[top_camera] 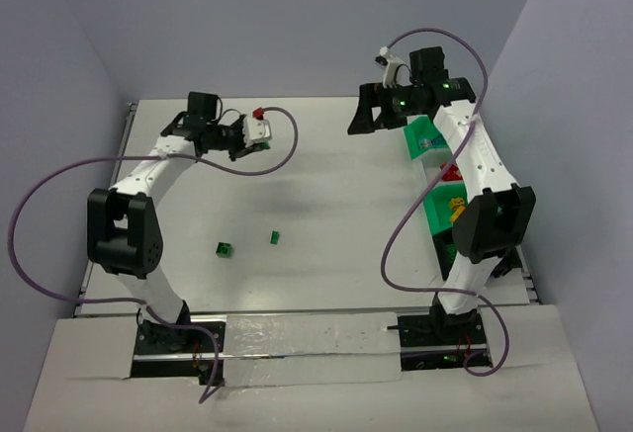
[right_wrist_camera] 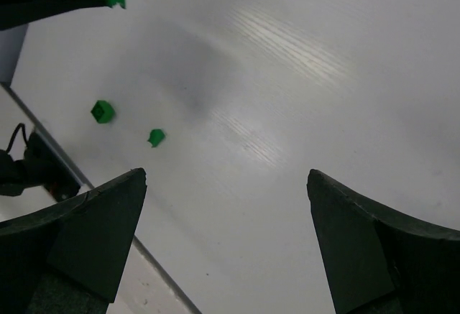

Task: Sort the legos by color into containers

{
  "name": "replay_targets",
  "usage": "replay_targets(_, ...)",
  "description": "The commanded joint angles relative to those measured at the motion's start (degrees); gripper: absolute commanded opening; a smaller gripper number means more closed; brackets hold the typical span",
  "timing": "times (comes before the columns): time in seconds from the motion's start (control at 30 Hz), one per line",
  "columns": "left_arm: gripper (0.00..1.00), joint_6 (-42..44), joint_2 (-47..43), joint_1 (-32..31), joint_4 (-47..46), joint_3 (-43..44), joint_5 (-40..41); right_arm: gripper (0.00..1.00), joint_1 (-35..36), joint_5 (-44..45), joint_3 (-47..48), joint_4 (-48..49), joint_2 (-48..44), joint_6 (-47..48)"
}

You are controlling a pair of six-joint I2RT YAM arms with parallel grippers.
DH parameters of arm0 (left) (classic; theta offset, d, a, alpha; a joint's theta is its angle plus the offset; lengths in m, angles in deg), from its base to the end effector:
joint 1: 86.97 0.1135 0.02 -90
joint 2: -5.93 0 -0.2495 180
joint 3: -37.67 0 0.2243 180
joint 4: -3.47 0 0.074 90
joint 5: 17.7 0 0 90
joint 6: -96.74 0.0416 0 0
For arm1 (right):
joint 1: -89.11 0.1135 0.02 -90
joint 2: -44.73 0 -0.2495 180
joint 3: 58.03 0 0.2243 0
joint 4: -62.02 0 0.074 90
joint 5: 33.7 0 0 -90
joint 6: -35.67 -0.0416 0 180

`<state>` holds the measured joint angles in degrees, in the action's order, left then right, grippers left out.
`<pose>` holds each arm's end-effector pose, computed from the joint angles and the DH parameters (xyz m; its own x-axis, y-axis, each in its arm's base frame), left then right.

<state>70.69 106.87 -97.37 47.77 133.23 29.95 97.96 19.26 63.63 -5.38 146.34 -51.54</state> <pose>0.3475 -0.0923 0.2576 0.1757 0.6428 -0.7456 0.9206 0.1610 0.3558 0.3455 0.0792 0.3559 -0.7003 -0.1484 -0.6983 -0.5608 0.7196 0.4095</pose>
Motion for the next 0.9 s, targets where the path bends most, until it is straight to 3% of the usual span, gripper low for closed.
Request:
replay_targets(0.0, 0.00, -22.3, -1.9, -6.6, -20.1, 0.5, -0.8, 1.00, 3.7, -6.2, 4.8, 3.7, 3.5, -3.5)
replay_targets(0.1, 0.00, -29.9, -2.0, -10.1, -26.8, 0.4, 1.5, 1.00, 6.1, -8.4, 8.2, 4.5, 6.8, -5.4)
replay_targets(0.37, 0.00, -36.9, -2.6, -17.1, -34.7, 0.1, 4.1, 0.96, 8.2, -13.0, 12.3, 6.2, 11.9, -8.2)
replay_targets(0.5, 0.00, -37.2, -3.4, -18.5, -36.4, -0.7, 4.6, 0.86, 8.3, -14.9, 12.1, 7.6, 12.9, -10.5)
replay_targets(0.63, 0.00, -37.9, -3.7, -18.9, -37.1, -1.0, 3.9, 0.66, 8.2, -17.3, 12.0, 8.8, 13.8, -12.5)
replay_targets(0.87, 0.00, -37.9, -4.9, -19.0, -38.3, -2.5, 3.5, 0.56, 6.9, -20.6, 10.9, 11.2, 14.8, -16.1)
